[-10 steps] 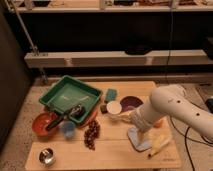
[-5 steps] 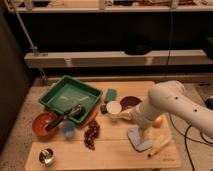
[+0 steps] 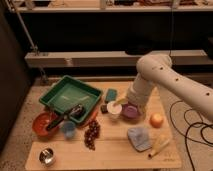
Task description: Place sponge in red bowl
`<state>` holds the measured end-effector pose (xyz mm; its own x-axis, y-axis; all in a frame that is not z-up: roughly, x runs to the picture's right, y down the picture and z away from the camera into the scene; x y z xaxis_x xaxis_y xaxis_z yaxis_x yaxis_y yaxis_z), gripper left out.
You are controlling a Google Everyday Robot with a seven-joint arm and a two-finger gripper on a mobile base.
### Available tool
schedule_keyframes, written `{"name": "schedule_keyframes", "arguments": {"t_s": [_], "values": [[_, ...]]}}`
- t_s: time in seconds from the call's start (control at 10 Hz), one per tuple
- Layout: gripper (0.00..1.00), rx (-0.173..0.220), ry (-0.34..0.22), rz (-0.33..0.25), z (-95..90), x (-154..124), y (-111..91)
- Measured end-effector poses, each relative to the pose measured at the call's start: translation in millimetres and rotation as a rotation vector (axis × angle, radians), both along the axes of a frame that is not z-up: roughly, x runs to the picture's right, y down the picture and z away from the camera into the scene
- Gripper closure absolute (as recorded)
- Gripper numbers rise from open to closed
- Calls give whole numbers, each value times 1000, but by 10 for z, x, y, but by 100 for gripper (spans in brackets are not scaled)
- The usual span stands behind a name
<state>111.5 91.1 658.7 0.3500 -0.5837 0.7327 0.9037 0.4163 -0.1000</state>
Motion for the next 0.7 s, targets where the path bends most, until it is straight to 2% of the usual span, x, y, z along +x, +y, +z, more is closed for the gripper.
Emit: {"name": "schedule_keyframes", "arguments": {"t_s": [0.1,0.3,0.4,0.5,0.6,0.7], "values": [[20,-1,-23,-31,3,-4,-54],[20,10,-30,-43,-4,5,-55],[20,44,-19,-52,0,20,-65],[20,125,-14,-86,35,35,-114],[20,229,-33,-118,89,33,-177],[20,312,-59,-156,135,70,-232]]}}
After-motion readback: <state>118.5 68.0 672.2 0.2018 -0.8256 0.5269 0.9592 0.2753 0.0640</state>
